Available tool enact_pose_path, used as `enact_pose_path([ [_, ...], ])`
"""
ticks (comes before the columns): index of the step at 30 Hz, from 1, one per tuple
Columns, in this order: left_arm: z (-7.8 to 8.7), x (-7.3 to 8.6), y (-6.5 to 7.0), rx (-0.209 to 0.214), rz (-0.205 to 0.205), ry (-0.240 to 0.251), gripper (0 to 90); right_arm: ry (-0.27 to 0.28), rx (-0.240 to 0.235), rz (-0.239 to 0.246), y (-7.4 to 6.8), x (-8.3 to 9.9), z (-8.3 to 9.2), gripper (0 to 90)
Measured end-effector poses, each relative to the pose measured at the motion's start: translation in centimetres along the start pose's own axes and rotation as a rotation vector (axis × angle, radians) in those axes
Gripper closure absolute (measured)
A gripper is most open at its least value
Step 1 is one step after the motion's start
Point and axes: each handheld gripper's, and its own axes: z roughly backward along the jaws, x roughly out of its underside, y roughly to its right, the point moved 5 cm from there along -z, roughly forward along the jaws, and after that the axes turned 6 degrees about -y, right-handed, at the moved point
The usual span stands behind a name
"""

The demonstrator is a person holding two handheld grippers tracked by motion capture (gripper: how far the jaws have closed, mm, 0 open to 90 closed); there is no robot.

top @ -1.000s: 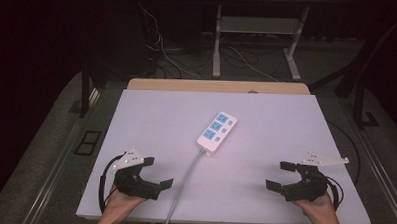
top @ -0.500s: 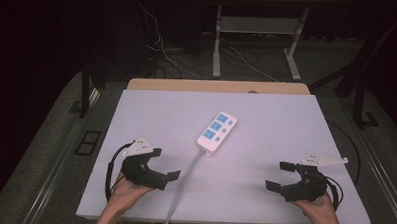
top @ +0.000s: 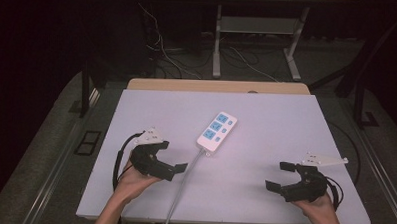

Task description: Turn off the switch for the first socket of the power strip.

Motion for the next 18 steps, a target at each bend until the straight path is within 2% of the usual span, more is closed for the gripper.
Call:
enact_pose_path([
  [18,-1.3,-2.4,-0.4,0.013,-0.034,-0.042,0.0,-0.008,0.0,-0.001,0.0,0.1,-0.1,0.6],
])
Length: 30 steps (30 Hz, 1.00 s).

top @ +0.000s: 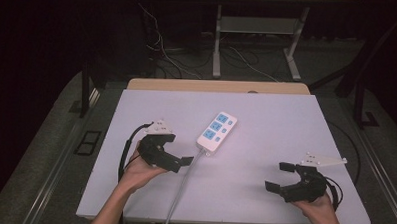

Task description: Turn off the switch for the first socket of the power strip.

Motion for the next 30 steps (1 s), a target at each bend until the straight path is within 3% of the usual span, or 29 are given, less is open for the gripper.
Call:
enact_pose_path([
  [30,-1.9,-3.5,-1.7,0.022,-0.027,-0.052,0.0,-0.005,0.003,0.003,0.1,0.1,-0.1,0.6],
])
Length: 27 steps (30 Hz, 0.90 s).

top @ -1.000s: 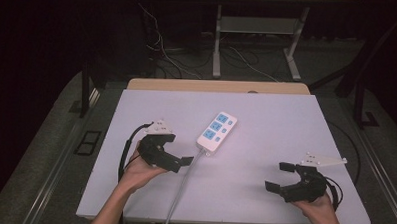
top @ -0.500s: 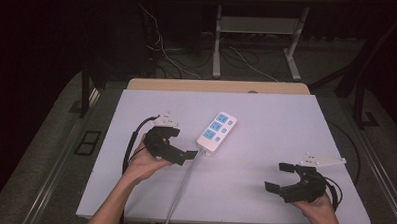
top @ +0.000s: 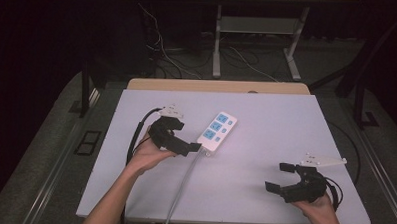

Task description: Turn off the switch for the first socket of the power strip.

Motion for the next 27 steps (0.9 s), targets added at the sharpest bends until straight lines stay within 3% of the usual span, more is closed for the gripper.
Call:
enact_pose_path([
  [16,-1.8,-1.9,-1.1,-0.003,-0.033,-0.071,2.2,-0.002,0.002,0.0,0.0,0.0,0.1,0.6],
  [27,-2.8,-2.9,-1.9,-0.007,-0.025,-0.094,6.8,-0.006,-0.001,0.001,0.0,0.1,0.0,0.6],
])
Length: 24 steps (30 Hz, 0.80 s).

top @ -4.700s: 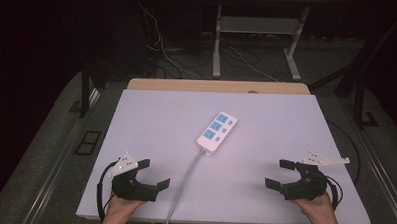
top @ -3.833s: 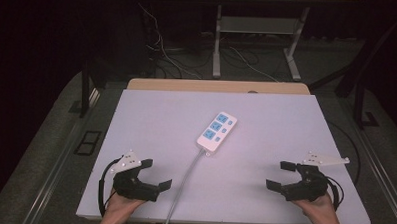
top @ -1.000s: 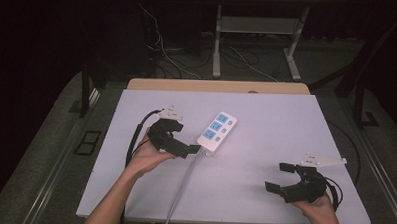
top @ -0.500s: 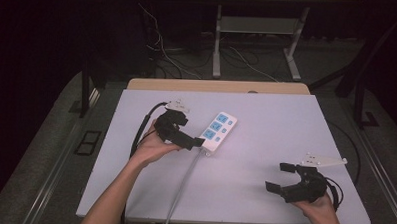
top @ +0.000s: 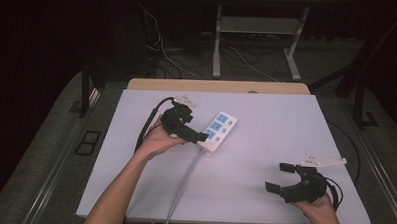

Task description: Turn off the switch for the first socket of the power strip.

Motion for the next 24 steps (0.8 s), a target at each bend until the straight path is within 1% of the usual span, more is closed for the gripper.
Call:
enact_pose_path([
  [9,-0.6,-0.6,-0.2,-0.005,-0.009,-0.004,15.8,-0.003,0.0,0.001,0.1,0.0,0.0,0.6],
  [12,-0.8,-0.7,-0.3,-0.01,-0.013,-0.005,22.5,-0.003,0.0,0.002,0.1,0.0,0.0,0.7],
  [15,-1.0,-0.9,-0.4,-0.013,-0.007,0.0,29.4,-0.004,0.0,0.002,0.1,0.1,0.0,0.6],
  [24,-2.1,-1.2,-0.4,0.003,-0.011,-0.016,51.7,-0.007,-0.001,0.003,0.0,0.1,-0.1,0.6],
])
